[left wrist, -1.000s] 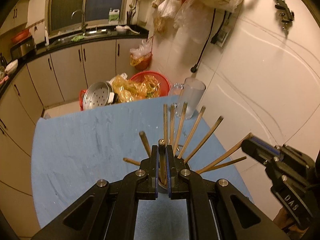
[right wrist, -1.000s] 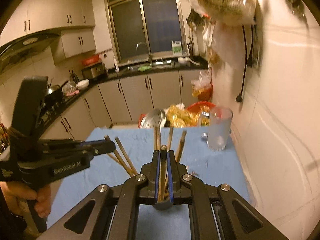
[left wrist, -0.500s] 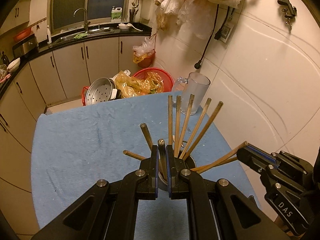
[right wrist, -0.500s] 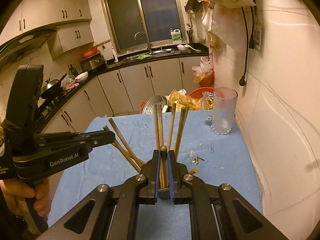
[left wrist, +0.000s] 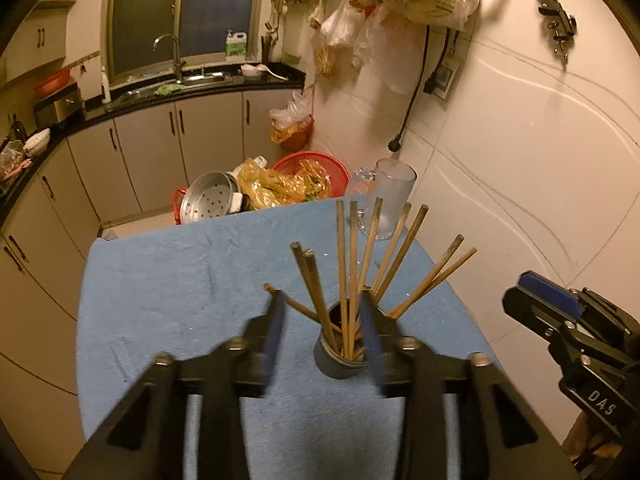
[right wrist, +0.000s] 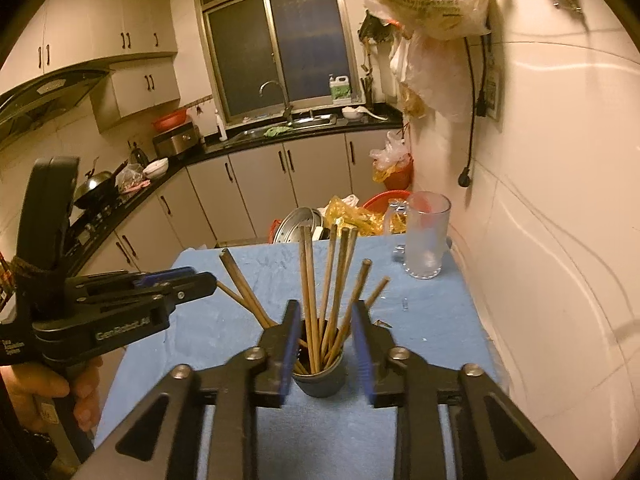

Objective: Organize utensils

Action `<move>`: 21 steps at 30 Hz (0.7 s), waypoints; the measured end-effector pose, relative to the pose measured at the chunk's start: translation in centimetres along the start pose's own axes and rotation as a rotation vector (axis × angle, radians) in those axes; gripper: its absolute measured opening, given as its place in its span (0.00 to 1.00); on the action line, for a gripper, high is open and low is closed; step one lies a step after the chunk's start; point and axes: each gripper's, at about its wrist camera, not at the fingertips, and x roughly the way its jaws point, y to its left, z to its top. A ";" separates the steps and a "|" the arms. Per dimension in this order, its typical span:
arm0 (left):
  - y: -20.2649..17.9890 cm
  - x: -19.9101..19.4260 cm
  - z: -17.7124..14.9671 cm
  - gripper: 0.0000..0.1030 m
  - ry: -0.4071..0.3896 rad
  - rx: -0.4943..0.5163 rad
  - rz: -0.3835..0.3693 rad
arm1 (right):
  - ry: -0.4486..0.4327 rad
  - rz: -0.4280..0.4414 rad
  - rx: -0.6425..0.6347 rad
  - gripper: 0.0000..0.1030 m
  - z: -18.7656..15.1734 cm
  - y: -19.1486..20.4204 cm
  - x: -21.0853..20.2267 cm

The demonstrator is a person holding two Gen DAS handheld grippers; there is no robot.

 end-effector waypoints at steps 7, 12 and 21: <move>1.0 -1.7 -1.8 0.83 -0.001 -0.015 0.048 | -0.006 -0.010 0.021 0.77 -1.8 0.0 -1.8; 1.5 -2.6 -4.4 0.95 -0.014 -0.021 0.128 | -0.003 -0.090 -0.009 0.86 -3.5 0.3 -2.2; 2.8 -1.5 -10.7 0.99 -0.133 -0.035 0.221 | -0.093 -0.146 0.020 0.89 -9.2 -0.9 -2.6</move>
